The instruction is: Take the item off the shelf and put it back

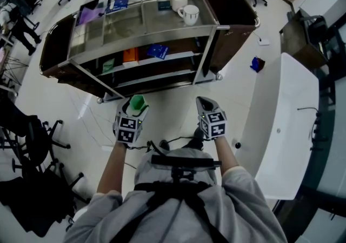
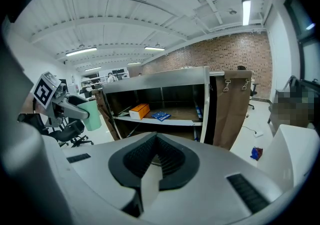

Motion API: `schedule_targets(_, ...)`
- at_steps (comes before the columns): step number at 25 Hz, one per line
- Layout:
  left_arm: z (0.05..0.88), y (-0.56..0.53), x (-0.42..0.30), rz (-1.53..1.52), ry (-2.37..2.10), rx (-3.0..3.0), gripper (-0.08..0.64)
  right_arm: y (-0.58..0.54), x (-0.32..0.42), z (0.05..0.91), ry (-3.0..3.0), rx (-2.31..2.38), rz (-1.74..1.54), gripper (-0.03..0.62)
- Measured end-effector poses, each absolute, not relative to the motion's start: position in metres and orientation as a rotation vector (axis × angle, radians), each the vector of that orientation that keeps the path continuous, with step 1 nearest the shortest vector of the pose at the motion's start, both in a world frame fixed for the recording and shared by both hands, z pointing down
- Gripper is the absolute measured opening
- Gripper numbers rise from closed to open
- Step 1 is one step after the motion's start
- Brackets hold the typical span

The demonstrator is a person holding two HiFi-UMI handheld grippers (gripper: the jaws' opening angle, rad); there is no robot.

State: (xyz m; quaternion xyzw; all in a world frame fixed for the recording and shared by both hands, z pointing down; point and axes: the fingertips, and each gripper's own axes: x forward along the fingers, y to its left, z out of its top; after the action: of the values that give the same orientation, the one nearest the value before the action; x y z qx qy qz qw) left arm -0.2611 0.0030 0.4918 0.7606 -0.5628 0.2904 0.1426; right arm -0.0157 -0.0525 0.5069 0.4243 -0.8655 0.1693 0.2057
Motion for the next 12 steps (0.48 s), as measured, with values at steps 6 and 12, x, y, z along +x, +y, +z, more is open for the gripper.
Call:
schedule_targets(6, 0.494, -0.003, -0.254, 0.854, -1.6, 2.206, 0.337, -0.054, -0.015, 0.509, -2.408, 1.184, 0.481, 0.009)
schedule_targets(12, 0.497, -0.023, -0.236, 0.87, -1.567, 2.222, 0.337, -0.061, -0.012, 0.513, -2.394, 1.173, 0.504, 0.009)
